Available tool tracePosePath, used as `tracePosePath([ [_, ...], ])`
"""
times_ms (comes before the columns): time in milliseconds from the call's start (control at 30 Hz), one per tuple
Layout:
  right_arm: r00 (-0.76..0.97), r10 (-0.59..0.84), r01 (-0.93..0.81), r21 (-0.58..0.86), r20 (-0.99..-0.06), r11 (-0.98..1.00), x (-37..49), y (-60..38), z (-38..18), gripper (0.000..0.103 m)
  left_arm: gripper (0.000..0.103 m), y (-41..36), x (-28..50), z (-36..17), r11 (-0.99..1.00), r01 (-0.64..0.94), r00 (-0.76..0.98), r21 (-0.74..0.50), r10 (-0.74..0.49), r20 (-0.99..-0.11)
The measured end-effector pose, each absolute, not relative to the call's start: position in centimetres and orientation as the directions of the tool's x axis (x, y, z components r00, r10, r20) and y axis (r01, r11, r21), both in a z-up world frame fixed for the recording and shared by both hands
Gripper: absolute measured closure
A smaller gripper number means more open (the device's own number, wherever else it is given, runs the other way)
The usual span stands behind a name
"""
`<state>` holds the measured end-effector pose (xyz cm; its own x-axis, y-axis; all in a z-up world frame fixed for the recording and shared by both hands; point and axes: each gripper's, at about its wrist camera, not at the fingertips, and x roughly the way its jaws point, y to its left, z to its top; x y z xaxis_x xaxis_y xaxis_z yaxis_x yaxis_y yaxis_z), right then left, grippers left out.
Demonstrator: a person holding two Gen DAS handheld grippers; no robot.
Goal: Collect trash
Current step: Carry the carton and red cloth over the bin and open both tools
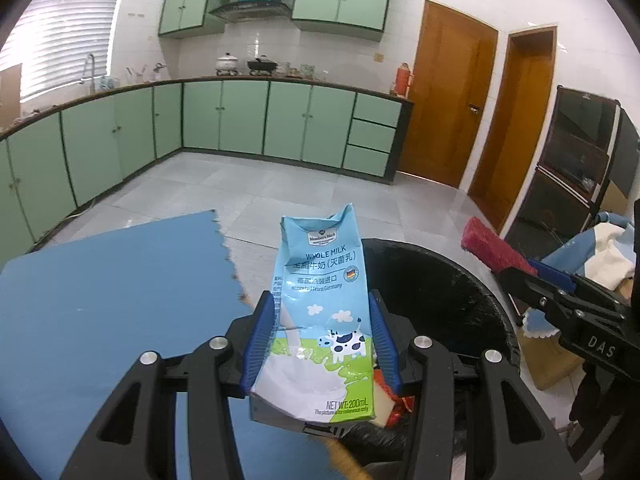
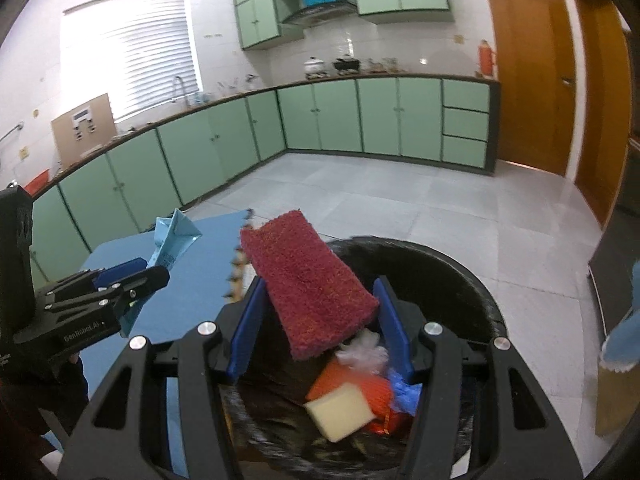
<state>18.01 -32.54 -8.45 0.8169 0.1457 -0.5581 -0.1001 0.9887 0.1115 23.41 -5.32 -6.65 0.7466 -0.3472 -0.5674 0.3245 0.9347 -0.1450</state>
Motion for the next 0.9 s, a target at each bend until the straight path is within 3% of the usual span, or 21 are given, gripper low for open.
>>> tracePosePath([
  [467,0.802,0.066,-0.005,0.103,-0.594,0.995,20.7,-37.2,-12.7,0.046,0.055,-12.4,27.1,-10.7,0.907,0.397,0.706,-0.136,-0.397,-0.586],
  [533,0.8,0.052,0.008,0.097,-0.597,0.995,20.6,-37.4,-12.9,0.034,0.049,-12.8,27.6,-11.1,0.908,0.395,0.696,-0.142,-0.397,-0.599],
  [600,0.801,0.042,0.017,0.093,-0.597,0.996,20.0,-37.4,-13.1,0.032,0.037,-12.9,27.8,-11.3,0.904,0.397,0.689,-0.157,-0.406,-0.6],
  [800,0.808,0.024,0.055,0.116,-0.589,0.992,18.3,-37.8,-12.6,0.012,0.036,-12.0,26.9,-10.4,0.907,0.393,0.699,-0.153,-0.403,-0.591],
  [900,0.812,0.036,0.057,0.14,-0.582,0.989,17.5,-37.6,-11.6,0.012,0.034,-10.8,26.1,-9.1,0.91,0.387,0.715,-0.146,-0.396,-0.576],
])
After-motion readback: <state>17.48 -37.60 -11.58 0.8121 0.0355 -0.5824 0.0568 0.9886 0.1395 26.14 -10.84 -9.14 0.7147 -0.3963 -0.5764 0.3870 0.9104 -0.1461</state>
